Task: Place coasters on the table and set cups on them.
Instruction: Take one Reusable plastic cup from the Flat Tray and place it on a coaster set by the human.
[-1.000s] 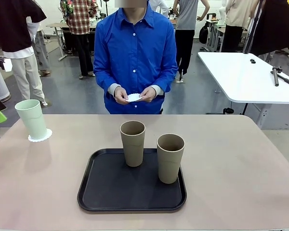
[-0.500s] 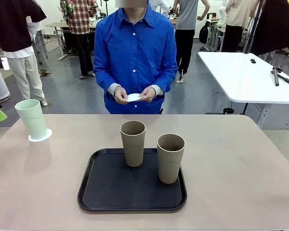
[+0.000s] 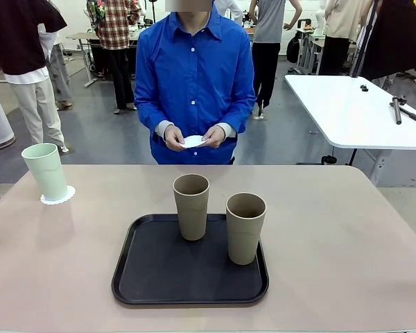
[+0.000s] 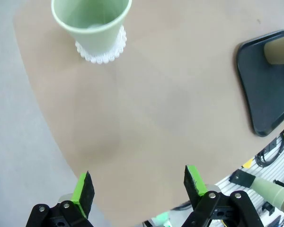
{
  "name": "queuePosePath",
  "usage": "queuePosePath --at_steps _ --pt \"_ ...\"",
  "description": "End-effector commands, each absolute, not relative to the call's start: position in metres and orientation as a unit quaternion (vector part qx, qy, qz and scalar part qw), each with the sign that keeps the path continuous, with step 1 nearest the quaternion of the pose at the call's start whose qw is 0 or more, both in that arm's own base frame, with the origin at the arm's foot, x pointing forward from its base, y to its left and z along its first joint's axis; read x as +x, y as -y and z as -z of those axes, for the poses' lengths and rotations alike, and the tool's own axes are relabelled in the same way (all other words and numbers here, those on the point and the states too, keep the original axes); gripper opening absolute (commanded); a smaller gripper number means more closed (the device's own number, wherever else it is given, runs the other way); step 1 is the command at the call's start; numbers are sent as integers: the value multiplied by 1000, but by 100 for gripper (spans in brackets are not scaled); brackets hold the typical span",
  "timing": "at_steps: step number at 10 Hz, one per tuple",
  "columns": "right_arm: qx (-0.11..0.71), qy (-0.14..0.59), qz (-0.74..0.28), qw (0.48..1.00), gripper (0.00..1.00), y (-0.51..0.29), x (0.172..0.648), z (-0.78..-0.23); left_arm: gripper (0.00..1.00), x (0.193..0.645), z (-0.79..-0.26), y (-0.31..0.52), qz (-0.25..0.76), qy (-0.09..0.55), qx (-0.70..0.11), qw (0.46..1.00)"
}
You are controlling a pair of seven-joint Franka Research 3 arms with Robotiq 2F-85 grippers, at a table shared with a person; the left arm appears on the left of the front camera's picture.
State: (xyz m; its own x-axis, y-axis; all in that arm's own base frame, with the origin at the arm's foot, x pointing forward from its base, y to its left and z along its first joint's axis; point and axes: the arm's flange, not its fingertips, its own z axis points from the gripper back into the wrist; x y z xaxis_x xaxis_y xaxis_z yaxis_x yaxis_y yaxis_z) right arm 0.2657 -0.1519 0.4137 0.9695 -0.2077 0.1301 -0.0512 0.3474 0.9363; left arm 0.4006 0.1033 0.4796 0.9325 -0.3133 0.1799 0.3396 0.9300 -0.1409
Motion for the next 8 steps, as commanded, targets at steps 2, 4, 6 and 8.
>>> queuePosePath --at_steps 2,4,6,8 --pt "574 118 45 809 100 152 265 -414 100 401 -480 -103 167 77 -85 979" --pt "574 118 45 809 100 152 265 -414 100 396 -479 -101 165 63 -88 980" --pt "574 118 45 809 100 152 265 -414 100 400 -481 -147 172 78 -340 921" --pt "574 118 45 809 100 152 265 -414 100 406 -484 -200 164 96 -504 843"
